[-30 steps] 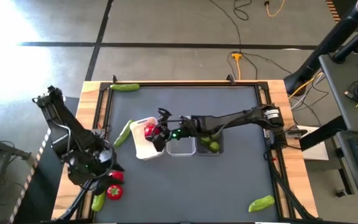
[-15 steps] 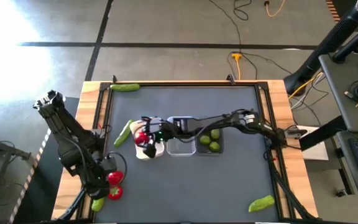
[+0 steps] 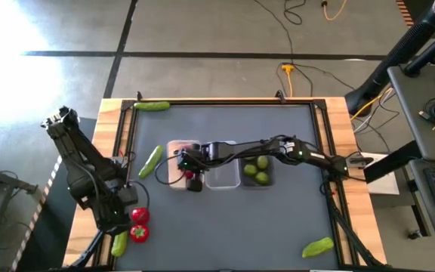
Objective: Sort produce into baskets
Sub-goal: Put the red tomato into the white bin
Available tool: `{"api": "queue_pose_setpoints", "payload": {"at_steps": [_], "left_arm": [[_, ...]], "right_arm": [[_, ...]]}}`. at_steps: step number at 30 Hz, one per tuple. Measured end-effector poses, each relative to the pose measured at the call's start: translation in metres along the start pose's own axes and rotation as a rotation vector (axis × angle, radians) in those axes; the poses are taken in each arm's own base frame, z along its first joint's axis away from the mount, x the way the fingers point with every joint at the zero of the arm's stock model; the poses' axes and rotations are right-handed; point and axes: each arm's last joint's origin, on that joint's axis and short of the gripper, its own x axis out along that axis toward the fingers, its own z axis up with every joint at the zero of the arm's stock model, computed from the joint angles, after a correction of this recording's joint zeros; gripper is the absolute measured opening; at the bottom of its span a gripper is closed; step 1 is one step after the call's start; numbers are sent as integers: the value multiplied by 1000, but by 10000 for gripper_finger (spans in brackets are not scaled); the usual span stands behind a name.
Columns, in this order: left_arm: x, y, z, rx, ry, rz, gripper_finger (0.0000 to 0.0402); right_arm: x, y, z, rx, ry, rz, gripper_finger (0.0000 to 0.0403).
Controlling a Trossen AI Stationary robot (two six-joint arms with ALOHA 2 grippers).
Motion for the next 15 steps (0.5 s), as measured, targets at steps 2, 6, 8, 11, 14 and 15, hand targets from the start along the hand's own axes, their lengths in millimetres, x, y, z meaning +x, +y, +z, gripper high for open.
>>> {"api": "queue_pose_setpoints", "payload": {"at_steps": [2,6,8,11,14,15], "left_arm": [[0,4,-1,-8,3,39,265],[3,6,0,-17,-58,78,288],[7,5,1,-20,-79,101,307],[14,5,1,-14,-81,138,333],[22,6,0,15,-76,164,350],[25,6,0,21,-77,169,353]], "right_arm": [[0,0,0,18,-1,-2,360],[-6,1,5,38,-19,-3,369],[-13,5,9,51,-26,-1,369],[-38,21,23,59,-70,15,370],[-82,49,33,57,-133,45,370],[-98,63,34,41,-157,55,370]]}}
